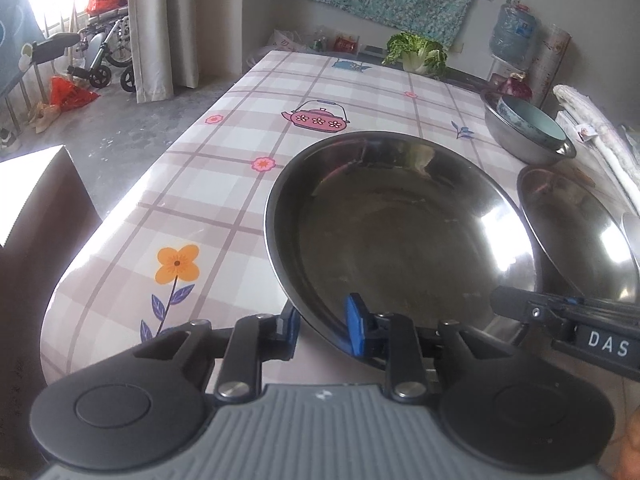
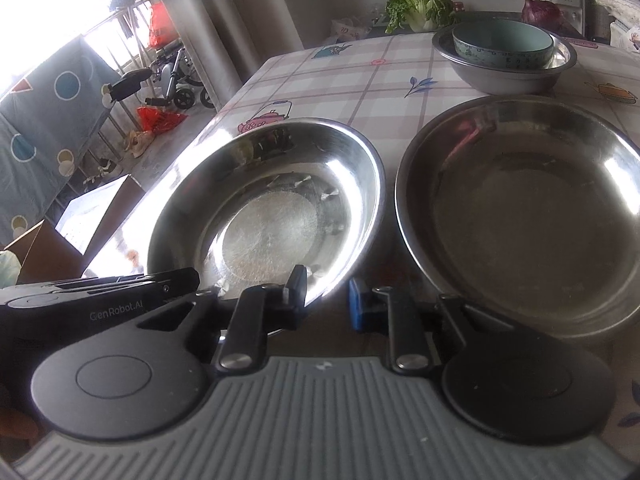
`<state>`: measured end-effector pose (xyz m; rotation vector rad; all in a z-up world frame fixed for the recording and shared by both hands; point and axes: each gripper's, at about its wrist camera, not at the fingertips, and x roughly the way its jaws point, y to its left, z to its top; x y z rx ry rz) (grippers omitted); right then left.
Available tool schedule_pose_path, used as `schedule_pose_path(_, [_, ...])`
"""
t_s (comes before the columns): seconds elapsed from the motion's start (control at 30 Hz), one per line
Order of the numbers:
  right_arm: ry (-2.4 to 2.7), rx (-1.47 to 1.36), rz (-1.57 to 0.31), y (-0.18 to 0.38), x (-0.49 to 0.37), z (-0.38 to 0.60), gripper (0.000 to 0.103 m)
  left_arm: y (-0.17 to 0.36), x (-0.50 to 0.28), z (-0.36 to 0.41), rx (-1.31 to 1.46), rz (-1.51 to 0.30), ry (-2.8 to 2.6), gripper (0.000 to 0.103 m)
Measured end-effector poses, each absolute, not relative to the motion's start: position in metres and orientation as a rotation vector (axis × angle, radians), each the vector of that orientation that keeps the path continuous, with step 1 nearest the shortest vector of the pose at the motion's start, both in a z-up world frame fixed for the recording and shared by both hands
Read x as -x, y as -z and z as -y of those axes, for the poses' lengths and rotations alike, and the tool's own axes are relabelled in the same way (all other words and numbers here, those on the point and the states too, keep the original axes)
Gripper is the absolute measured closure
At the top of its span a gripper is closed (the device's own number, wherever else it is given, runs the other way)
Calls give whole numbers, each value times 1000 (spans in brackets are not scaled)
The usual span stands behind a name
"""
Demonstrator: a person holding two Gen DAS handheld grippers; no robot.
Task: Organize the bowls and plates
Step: 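Lift the stainless plate with both tools and carry it toward the other stainless plate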
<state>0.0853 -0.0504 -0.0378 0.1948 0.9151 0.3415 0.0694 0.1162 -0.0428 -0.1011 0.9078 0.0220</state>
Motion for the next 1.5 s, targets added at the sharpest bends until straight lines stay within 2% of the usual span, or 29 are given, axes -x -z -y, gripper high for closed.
schedule_pose_path(0.37, [-415, -197, -968, 34, -42, 60, 82, 41, -24, -118, 71, -907, 26, 73])
schedule_pose_path(0.5, [-438, -209, -974, 31, -35, 66, 80, 41, -19, -120, 77, -882, 31, 67])
schedule_pose_path(0.73, [-419, -227, -949, 30, -41, 73, 79, 50, -5, -132, 78, -713, -17, 59])
schedule_pose_path(0.8, [-418, -229, -945, 30, -42, 73, 79, 53, 5, -133, 52, -646, -21, 52])
schedule_pose_path(0.87, [-418, -230, -941, 30, -44, 72, 78, 55, 10, -132, 32, -612, -30, 49])
schedule_pose_path(1.17, [-398, -260, -907, 31, -47, 76, 76, 41, 0, -142, 184, -674, -79, 49])
schedule_pose_path(1.3, [-388, -260, -896, 34, -54, 73, 75, 43, -16, -144, 204, -704, -160, 53])
schedule_pose_path(1.43, [-373, -269, -880, 39, -61, 70, 75, 49, -30, -143, 215, -729, -172, 66])
schedule_pose_path(1.5, [-366, -265, -870, 40, -61, 69, 82, 52, -32, -141, 216, -748, -157, 87])
